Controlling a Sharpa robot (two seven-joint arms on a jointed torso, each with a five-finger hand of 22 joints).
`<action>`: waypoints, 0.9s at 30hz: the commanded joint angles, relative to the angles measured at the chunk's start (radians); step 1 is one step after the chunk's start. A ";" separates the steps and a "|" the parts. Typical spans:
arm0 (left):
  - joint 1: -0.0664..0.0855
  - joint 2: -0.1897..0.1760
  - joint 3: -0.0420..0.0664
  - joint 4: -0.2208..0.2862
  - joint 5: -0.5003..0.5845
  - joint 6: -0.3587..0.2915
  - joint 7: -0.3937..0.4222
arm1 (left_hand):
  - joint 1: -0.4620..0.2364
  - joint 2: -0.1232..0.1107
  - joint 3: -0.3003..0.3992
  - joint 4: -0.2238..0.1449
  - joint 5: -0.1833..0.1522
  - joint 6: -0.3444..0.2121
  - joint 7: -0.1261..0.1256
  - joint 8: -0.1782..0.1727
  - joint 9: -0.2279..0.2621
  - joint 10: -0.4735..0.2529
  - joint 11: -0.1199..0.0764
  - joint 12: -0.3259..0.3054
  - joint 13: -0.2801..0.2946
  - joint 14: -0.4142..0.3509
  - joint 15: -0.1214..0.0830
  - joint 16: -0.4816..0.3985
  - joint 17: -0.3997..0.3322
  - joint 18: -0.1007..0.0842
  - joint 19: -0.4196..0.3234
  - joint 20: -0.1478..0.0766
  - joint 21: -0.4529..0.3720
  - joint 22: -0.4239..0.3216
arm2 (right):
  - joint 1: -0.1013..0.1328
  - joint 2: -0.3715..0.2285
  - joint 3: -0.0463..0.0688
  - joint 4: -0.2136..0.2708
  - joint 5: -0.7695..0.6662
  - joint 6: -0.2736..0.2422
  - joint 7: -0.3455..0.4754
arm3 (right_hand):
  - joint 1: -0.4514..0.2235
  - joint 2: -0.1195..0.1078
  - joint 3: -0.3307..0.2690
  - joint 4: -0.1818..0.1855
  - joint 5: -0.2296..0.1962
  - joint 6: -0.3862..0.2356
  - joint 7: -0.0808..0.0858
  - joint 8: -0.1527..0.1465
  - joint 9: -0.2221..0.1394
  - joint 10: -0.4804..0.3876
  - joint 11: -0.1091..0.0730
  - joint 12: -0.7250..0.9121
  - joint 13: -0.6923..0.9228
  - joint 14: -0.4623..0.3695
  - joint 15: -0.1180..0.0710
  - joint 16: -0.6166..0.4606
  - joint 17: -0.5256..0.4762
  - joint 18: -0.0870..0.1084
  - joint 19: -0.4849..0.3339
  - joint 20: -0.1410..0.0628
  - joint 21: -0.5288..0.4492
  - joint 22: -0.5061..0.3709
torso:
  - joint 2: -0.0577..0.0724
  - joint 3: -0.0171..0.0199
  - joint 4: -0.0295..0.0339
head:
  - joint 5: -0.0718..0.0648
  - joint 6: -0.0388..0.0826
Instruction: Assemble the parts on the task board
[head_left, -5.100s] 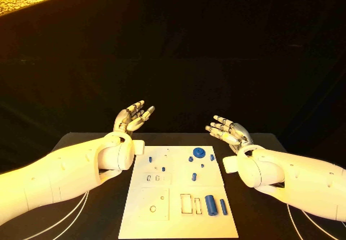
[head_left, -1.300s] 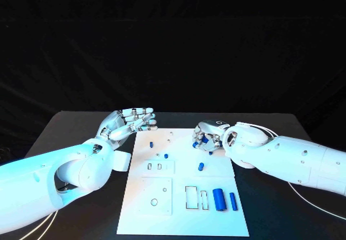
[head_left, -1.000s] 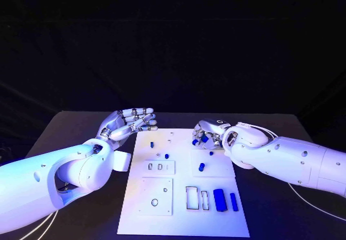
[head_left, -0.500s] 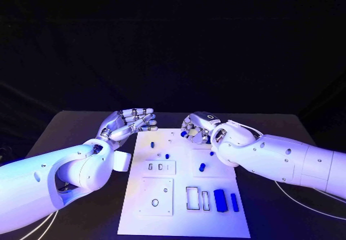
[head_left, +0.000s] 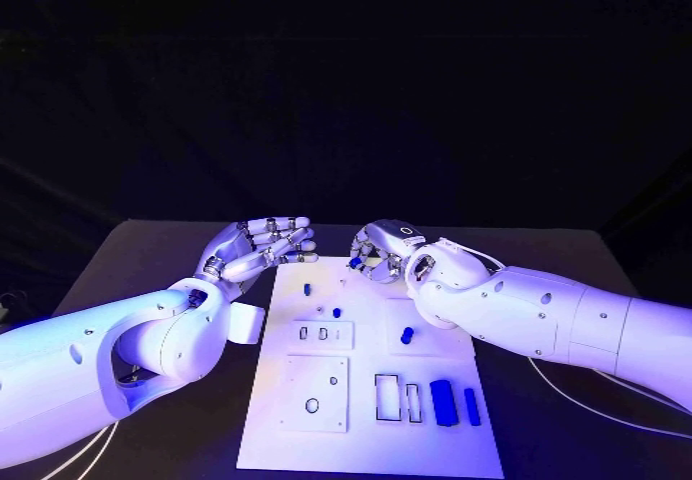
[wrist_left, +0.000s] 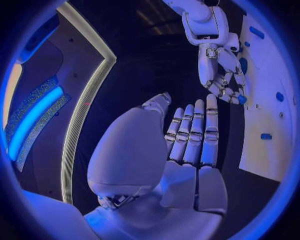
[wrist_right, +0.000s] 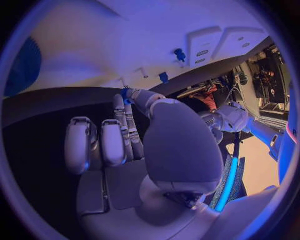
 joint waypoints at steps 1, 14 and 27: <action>0.003 0.001 0.001 0.004 0.004 0.019 0.008 | -0.008 0.005 0.007 -0.002 0.002 0.000 0.016 -0.006 -0.001 -0.003 0.004 -0.005 -0.001 -0.006 0.001 -0.006 0.002 -0.003 -0.006 0.002 0.004 0.001 | -0.001 0.008 0.000 -0.012 -0.003 0.006 -0.004 | -0.012 -0.002 0.004 0.000 -0.001 -0.003 0.002 0.003 0.002 -0.001 0.003 0.002 0.001 0.026 -0.003 0.005 0.001 -0.014 0.007 0.003 0.004 0.002 | 0.003 -0.0020 0.0030 | 0.002 0.000; 0.013 0.002 0.002 0.004 0.004 0.019 0.008 | -0.008 0.005 0.007 -0.002 0.002 0.000 0.016 -0.006 -0.001 -0.003 0.004 -0.005 -0.001 -0.006 0.001 -0.006 0.002 -0.003 -0.006 0.002 0.004 0.001 | -0.001 0.030 0.000 -0.042 -0.004 0.033 -0.015 | -0.017 -0.003 0.006 0.001 -0.001 -0.007 0.003 0.002 0.004 -0.005 0.004 0.000 0.001 0.026 -0.002 0.004 -0.001 -0.014 0.005 0.003 0.003 0.000 | 0.003 0.0000 0.0002 | 0.007 -0.003; 0.019 0.003 0.002 0.003 0.004 0.018 0.009 | -0.008 0.004 0.008 -0.003 0.001 0.000 0.016 -0.006 -0.001 -0.003 0.004 -0.004 -0.001 -0.006 0.001 -0.007 0.004 -0.003 -0.009 0.002 0.006 0.002 | -0.001 0.052 -0.001 -0.063 -0.005 0.059 -0.024 | -0.023 -0.005 0.006 0.003 -0.002 -0.010 0.004 0.002 0.006 -0.006 0.005 -0.001 0.002 0.025 -0.001 0.004 -0.004 -0.013 0.002 0.004 0.000 -0.003 | 0.005 0.0004 -0.0003 | 0.004 -0.002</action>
